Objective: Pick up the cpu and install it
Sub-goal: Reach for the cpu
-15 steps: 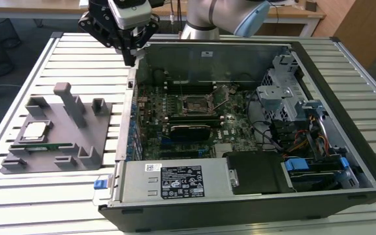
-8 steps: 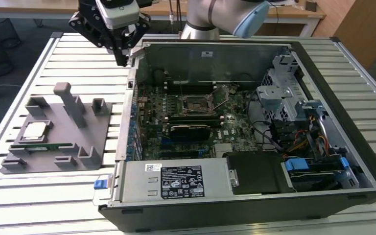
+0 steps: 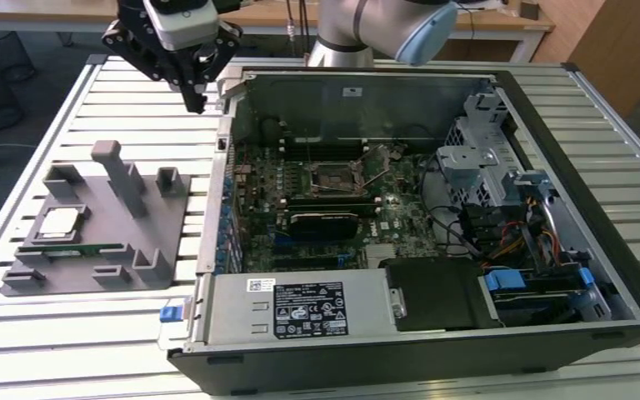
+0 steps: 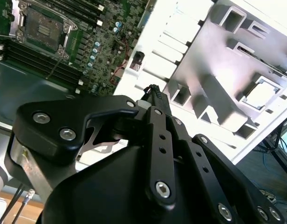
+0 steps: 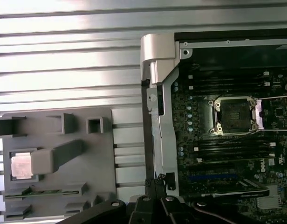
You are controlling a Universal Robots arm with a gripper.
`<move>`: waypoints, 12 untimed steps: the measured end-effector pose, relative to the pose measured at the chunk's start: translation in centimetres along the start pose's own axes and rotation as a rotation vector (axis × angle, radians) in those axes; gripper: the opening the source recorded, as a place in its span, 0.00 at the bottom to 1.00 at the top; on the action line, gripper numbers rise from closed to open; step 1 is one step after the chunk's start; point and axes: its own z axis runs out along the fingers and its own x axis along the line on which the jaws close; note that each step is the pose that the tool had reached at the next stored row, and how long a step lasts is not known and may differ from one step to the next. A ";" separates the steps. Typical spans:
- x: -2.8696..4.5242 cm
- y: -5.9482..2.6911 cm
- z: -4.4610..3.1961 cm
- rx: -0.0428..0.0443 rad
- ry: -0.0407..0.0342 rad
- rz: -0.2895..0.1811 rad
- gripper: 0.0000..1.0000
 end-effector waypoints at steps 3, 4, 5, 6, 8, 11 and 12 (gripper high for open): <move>0.49 -0.04 0.01 0.0000 -0.0001 0.000 0.11; 0.65 -0.05 0.00 0.0000 -0.0001 0.000 0.11; 0.82 -0.06 0.01 -0.0001 -0.0001 0.000 0.11; 0.98 -0.07 0.01 -0.0001 -0.0001 0.000 0.11; 1.29 -0.09 0.01 -0.0001 -0.0001 0.000 0.11; 1.76 -0.13 0.01 0.0000 -0.0001 0.000 0.11; 1.92 -0.15 0.01 -0.0001 0.0000 0.000 0.11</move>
